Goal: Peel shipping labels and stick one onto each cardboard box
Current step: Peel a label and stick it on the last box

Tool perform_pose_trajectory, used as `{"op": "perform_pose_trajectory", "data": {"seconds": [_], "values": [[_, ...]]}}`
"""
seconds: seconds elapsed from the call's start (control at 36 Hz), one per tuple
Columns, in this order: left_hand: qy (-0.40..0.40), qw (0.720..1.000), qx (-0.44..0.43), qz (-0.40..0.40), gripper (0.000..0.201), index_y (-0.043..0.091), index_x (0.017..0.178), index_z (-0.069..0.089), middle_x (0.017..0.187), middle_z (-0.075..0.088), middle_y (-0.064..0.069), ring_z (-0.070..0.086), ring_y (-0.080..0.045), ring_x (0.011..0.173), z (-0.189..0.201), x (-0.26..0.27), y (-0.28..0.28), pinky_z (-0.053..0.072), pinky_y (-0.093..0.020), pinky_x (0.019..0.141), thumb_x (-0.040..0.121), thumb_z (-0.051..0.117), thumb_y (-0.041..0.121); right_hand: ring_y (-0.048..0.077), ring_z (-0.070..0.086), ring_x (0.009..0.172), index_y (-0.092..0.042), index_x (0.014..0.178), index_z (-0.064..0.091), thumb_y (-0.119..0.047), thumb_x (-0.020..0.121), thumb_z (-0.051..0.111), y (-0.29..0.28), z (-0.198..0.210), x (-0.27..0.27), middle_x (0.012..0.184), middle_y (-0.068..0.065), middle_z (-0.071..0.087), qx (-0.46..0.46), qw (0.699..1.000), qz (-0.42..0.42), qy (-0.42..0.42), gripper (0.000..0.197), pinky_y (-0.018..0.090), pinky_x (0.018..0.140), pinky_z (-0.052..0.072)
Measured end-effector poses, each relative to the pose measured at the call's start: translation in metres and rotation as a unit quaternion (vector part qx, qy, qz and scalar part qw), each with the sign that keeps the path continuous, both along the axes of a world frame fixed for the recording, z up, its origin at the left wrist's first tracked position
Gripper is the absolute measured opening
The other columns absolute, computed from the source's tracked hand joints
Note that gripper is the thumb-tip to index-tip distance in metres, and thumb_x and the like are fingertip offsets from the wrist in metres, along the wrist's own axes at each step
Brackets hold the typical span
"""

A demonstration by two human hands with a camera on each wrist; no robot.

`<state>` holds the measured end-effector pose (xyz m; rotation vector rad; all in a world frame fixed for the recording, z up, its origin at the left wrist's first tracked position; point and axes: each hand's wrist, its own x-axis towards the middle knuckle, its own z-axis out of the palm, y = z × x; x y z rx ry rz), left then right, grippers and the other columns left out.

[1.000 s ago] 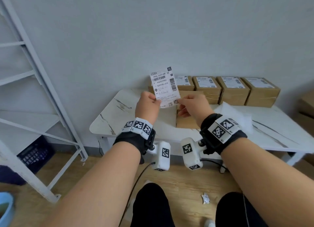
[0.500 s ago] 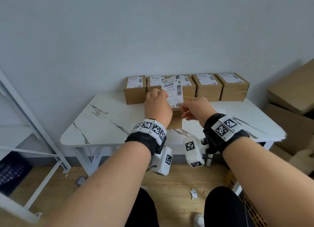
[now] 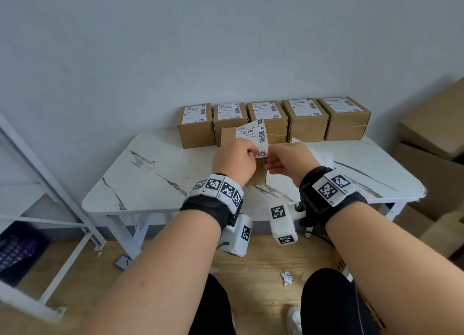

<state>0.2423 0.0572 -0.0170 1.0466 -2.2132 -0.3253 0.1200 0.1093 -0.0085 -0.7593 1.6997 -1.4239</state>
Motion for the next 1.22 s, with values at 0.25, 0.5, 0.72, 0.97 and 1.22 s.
{"op": "perform_pose_trajectory", "data": {"seconds": [0.25,0.5,0.72,0.97,1.22], "values": [[0.006,1.000,-0.001,0.001,0.027,0.021,0.098,0.074,0.115,0.068,0.003,0.062,-0.017,0.104,-0.001,0.000,-0.001,0.052,-0.030,0.082,0.090,0.050,0.011,0.023,0.062,0.060,0.003,0.093,0.062,-0.002,0.086,0.051,0.001,-0.005,0.000,0.070,0.012,0.059,-0.023,0.999,0.006,-0.027,0.013,0.029,0.060,0.054],[0.004,1.000,-0.023,0.003,0.020,0.023,0.090,0.075,0.104,0.071,0.006,0.065,-0.014,0.092,-0.004,-0.002,-0.003,0.054,-0.029,0.072,0.088,0.056,0.019,0.021,0.062,0.064,0.000,0.080,0.061,-0.003,0.086,0.053,0.001,-0.012,-0.002,0.070,0.011,0.058,-0.036,0.997,0.005,-0.067,0.011,0.028,0.063,0.053],[-0.003,1.000,-0.020,-0.001,0.019,0.022,0.089,0.076,0.105,0.072,0.005,0.065,-0.014,0.092,-0.001,0.000,-0.004,0.053,-0.027,0.071,0.088,0.057,0.020,0.021,0.064,0.066,0.002,0.084,0.060,-0.004,0.089,0.053,0.001,-0.017,-0.006,0.073,0.012,0.060,-0.048,0.995,0.016,-0.086,0.010,0.026,0.063,0.055],[-0.013,1.000,-0.014,0.001,0.019,0.022,0.087,0.076,0.101,0.073,0.007,0.066,-0.013,0.090,0.001,0.001,-0.003,0.055,-0.030,0.073,0.087,0.057,0.020,0.021,0.064,0.069,0.004,0.099,0.060,-0.002,0.091,0.054,0.005,-0.019,-0.009,0.076,0.011,0.060,-0.067,0.991,0.040,-0.111,0.012,0.026,0.063,0.054],[-0.022,1.000,-0.010,-0.005,0.018,0.020,0.090,0.075,0.110,0.071,0.004,0.066,-0.015,0.094,0.002,0.002,-0.003,0.053,-0.025,0.070,0.089,0.057,0.019,0.018,0.065,0.070,-0.002,0.089,0.064,-0.001,0.093,0.055,0.011,-0.021,-0.013,0.078,0.009,0.064,-0.083,0.989,0.075,-0.092,0.010,0.026,0.063,0.055]]}}
